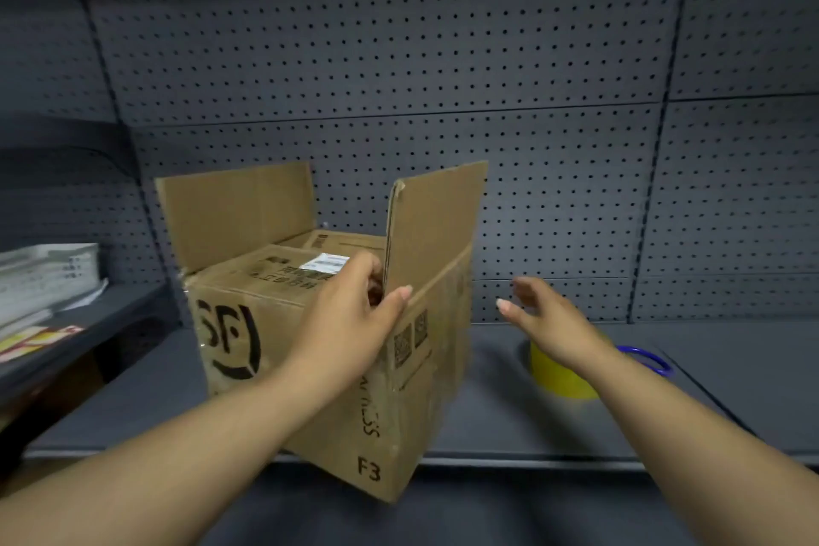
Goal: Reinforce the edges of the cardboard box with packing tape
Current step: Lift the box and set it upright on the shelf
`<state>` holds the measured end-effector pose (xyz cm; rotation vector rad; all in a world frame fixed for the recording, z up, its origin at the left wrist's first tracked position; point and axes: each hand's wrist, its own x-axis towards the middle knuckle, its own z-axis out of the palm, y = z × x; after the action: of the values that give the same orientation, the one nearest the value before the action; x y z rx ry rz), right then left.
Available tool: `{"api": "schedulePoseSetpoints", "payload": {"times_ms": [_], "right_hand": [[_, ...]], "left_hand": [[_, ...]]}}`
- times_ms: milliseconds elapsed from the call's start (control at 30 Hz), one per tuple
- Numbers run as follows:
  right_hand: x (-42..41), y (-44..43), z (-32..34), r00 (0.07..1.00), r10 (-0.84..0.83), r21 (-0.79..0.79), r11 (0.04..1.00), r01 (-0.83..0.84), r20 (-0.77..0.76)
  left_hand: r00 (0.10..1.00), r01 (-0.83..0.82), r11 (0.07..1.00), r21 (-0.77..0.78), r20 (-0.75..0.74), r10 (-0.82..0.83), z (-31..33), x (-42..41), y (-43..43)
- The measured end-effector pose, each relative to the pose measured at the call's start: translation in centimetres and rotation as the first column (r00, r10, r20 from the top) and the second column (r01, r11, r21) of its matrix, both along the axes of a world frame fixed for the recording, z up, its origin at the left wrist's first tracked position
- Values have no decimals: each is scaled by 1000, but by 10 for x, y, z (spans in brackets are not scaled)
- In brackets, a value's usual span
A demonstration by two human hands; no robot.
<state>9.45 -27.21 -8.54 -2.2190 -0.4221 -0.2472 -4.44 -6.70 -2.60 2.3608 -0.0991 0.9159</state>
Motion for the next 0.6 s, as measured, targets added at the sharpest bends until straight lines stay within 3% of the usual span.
{"api": "schedulePoseSetpoints", "payload": {"times_ms": [133,233,300,400,500,533,600], "right_hand": [[-24,49,15,990,138,391,913,-112,-39],[-46,81,22,979,199,564,813,-146,-33],[-66,102,25,983,184,640,754,-145,6],[-98,136,26,995,72,592,800,-99,69],[-134,180,28,986,-84,527,850,-4,143],[-144,196,26,977,-130,520,854,25,167],[-165,227,25,953,-220,500,861,88,210]], "left_hand": [[984,150,976,-159,-73,-163,3,-42,54],[926,311,878,-364,-91,-366,9,-66,103],[913,314,845,-433,-106,-394,10,-71,146],[953,195,830,-523,-101,-287,6,-68,205],[988,-142,831,-537,-131,84,-5,-60,238],[968,-249,805,-539,-150,199,-8,-60,241],[946,-321,725,-610,-174,272,-11,-62,236]]}}
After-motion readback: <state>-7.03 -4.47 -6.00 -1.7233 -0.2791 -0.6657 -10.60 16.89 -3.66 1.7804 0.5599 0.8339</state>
